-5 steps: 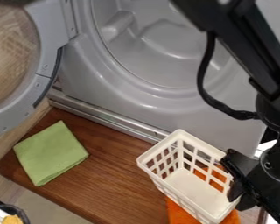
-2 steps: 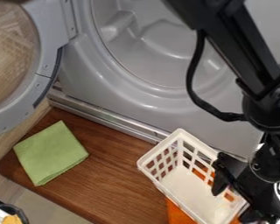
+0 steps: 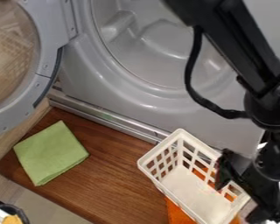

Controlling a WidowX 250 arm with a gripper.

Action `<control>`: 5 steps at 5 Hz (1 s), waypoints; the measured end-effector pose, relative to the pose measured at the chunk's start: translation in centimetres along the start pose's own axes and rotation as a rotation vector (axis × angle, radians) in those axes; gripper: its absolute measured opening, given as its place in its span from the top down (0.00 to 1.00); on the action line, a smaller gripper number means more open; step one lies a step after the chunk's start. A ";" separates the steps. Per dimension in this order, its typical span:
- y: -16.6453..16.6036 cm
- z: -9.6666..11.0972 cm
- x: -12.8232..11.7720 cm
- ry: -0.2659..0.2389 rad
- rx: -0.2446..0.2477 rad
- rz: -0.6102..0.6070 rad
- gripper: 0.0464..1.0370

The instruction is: Deplacer le panier á droite de l´éponge

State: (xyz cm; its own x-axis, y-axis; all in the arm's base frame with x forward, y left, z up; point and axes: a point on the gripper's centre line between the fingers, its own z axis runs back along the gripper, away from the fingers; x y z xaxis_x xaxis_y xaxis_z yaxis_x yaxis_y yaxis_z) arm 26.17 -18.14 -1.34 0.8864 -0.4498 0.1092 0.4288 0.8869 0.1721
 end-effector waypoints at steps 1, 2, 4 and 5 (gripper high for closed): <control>-0.4 0.4 0.2 -0.019 0.004 -0.021 0.04; -0.3 2.4 0.3 -0.069 -0.013 -0.016 0.04; -0.2 5.7 0.3 -0.141 -0.022 0.025 0.04; 0.0 6.6 0.4 -0.153 -0.021 0.033 0.04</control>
State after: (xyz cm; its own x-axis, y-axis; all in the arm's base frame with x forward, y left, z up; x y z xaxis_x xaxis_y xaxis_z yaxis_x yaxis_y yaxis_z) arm 25.36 -18.96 5.17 0.8640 -0.4293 0.2632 0.4045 0.9029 0.1452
